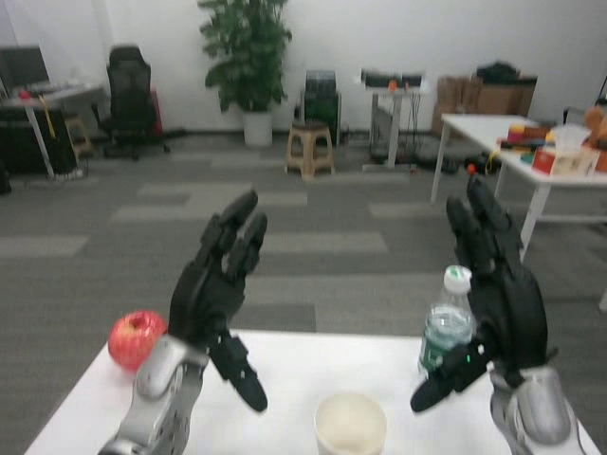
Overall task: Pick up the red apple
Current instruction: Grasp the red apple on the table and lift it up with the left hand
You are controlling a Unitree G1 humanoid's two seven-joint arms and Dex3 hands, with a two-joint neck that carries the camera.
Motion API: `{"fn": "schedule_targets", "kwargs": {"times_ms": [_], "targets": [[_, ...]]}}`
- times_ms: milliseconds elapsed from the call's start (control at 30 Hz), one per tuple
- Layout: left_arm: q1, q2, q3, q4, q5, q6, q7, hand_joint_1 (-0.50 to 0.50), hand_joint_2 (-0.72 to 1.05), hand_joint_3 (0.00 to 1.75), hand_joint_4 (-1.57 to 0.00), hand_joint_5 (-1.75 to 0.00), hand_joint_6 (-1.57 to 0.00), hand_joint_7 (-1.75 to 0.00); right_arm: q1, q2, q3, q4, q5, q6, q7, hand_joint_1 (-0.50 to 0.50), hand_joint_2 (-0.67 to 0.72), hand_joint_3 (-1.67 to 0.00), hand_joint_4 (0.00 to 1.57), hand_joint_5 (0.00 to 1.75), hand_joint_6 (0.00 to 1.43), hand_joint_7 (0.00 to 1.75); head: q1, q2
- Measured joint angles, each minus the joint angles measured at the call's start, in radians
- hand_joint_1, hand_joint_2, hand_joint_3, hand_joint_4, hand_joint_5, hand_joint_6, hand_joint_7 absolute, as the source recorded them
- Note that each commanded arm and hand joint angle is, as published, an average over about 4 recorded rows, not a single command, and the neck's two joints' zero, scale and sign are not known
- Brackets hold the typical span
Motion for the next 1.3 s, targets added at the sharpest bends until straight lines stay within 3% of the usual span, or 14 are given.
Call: {"fn": "schedule_targets", "kwargs": {"times_ms": [133,367,767,933,1067,1300], "targets": [[0.0,0.0,0.002,0.018,0.0,-0.001,0.0,-0.5,-0.64,0.02,0.0,0.0,0.0,-0.35,0.0,0.0,-0.002,0.001,0.0,0.0,0.0,-0.33,0.72,0.0,0.14,0.0,0.0,0.14,0.087,-0.045],[0.001,0.0,0.02,0.036,0.0,0.0,0.0,-0.5,-0.64,0.02,0.0,0.0,0.0,-0.35,0.001,0.0,-0.008,0.015,0.0,0.0,-0.001,-0.33,0.72,0.0,0.14,0.0,0.0,0.14,0.192,-0.04],[0.0,0.003,0.091,0.042,0.037,0.018,0.0,-0.5,-0.64,0.07,0.0,0.0,0.0,-0.35,0.002,0.0,-0.018,0.071,0.002,-0.001,-0.001,-0.33,0.72,0.0,0.14,0.0,0.0,0.14,0.572,0.121],[0.0,0.003,0.12,0.041,0.05,0.029,0.0,-0.5,-0.59,0.0,0.0,0.0,0.0,-0.35,0.002,-0.004,-0.017,0.087,0.012,-0.001,-0.001,-0.33,0.72,0.0,0.14,0.0,0.0,0.14,0.626,0.156],[0.004,0.002,0.157,0.025,0.08,0.042,0.0,-0.5,-0.59,0.09,0.0,0.0,0.0,-0.35,0.002,-0.008,-0.016,0.091,0.018,-0.001,-0.001,-0.33,0.72,0.0,0.14,0.0,0.0,0.14,0.636,0.166],[0.054,-0.006,0.287,-0.125,0.197,0.126,0.0,-0.5,-0.57,0.04,0.0,0.0,0.0,-0.35,0.0,-0.018,-0.018,0.112,0.024,-0.001,-0.002,-0.33,0.72,0.0,0.14,0.0,0.0,0.14,0.639,0.177]]}}
